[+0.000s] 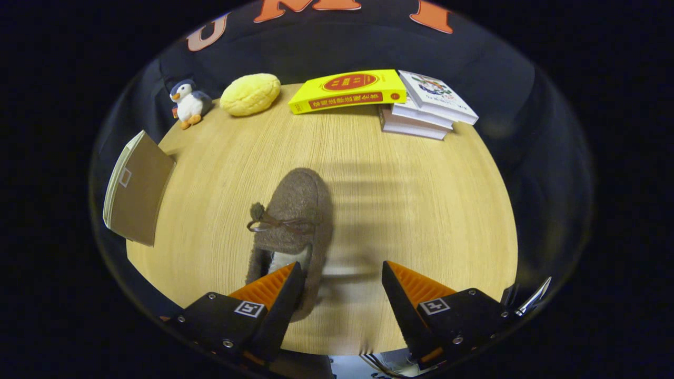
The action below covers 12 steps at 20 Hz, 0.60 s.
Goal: Open the storage box then place both shoes into the box .Put the left shoe in first, then the right shoe, with the right side of both shoes facing outward in a uniform manner.
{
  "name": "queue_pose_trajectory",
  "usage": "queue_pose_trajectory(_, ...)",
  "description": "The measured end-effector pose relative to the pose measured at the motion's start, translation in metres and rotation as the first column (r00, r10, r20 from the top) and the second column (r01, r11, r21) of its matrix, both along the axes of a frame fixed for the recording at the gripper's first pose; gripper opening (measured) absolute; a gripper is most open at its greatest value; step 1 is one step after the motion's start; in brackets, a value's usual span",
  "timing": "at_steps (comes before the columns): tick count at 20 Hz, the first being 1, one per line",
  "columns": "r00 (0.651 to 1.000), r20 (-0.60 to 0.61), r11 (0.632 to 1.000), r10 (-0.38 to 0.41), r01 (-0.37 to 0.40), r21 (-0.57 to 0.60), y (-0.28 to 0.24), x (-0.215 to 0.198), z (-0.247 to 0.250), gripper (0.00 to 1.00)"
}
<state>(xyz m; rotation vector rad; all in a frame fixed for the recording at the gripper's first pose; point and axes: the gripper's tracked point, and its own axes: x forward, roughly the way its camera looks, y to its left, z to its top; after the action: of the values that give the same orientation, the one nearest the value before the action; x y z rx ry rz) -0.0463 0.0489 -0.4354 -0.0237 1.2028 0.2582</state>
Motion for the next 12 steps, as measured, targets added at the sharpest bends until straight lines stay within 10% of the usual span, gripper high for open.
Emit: queue_pose_trajectory(12,0.999,0.037,0.999,0.000,-0.002,0.045,0.026,0.033,-0.048,0.61)
